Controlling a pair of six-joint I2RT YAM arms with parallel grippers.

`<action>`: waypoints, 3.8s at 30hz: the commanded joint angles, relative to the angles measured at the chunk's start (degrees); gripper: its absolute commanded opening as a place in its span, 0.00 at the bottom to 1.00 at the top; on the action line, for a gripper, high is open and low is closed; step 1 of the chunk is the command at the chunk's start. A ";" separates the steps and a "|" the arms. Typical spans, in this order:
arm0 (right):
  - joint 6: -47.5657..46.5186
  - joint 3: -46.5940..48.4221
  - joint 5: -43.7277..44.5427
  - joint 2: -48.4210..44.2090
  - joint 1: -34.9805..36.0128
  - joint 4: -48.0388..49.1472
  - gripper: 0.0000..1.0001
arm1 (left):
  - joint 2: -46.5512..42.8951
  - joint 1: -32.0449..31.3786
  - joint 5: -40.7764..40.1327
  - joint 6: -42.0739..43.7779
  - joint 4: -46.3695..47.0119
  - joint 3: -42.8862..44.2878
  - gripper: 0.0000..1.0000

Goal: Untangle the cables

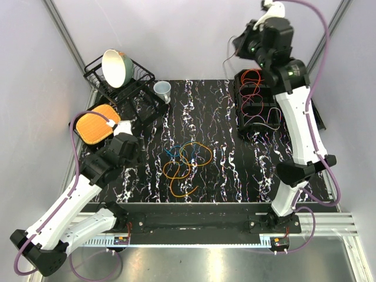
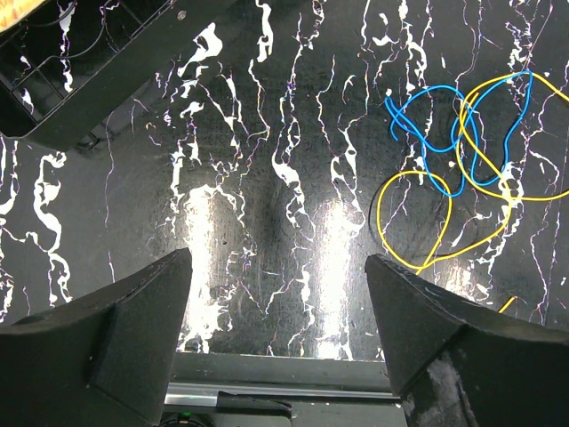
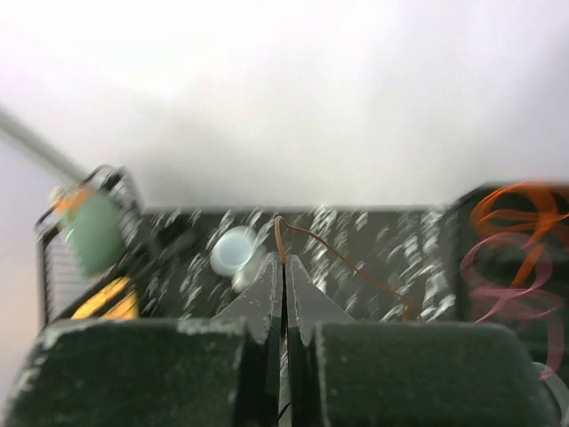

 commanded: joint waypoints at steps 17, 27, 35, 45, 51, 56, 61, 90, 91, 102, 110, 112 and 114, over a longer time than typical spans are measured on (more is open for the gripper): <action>-10.76 13.65 20.75 6.49 -22.16 0.78 0.00 | 0.31 0.25 -0.65 0.97 2.82 -0.37 0.81; -6.71 13.47 11.52 12.20 -34.03 0.69 0.00 | 0.74 0.25 -0.47 1.06 3.09 -0.46 0.81; -5.04 9.43 10.19 12.99 -36.23 0.34 0.00 | 1.36 0.25 -0.47 1.15 2.91 -0.46 0.81; -5.30 9.16 10.54 13.08 -36.67 0.34 0.00 | 1.89 0.25 -0.38 1.24 3.09 -0.46 0.80; -5.04 8.98 9.84 13.87 -36.85 0.16 0.32 | 1.80 0.25 -0.38 1.24 3.09 -0.54 0.80; -3.37 10.39 10.72 15.28 -36.94 -2.21 1.00 | 1.80 0.25 -0.38 1.15 3.09 -0.54 0.80; -2.93 10.13 9.75 14.93 -36.94 -2.65 1.00 | 1.80 0.25 -0.38 1.24 3.09 -0.46 0.80; 14.12 -53.23 -17.84 -23.55 -16.65 9.30 0.98 | 26.40 -13.19 7.25 -10.27 13.09 -2.65 0.70; 14.65 -55.50 -17.50 -24.26 -15.85 9.22 0.98 | 27.28 -13.54 9.27 -10.71 14.76 -3.35 0.70; 17.29 -60.18 -14.86 -26.55 -6.97 9.13 0.98 | 32.12 -14.78 11.13 -14.58 25.06 -8.63 0.69; 17.73 -60.71 -14.15 -25.59 -5.03 9.30 0.97 | 33.61 -15.22 9.20 -14.76 25.32 -8.28 0.66; 17.81 -60.89 -14.15 -25.41 -4.77 9.39 0.97 | 33.62 -16.36 7.01 -14.67 23.93 -7.15 0.63; 17.90 -61.15 -13.98 -25.24 -4.51 9.39 0.97 | 33.62 -17.50 4.64 -14.67 22.00 -6.09 0.63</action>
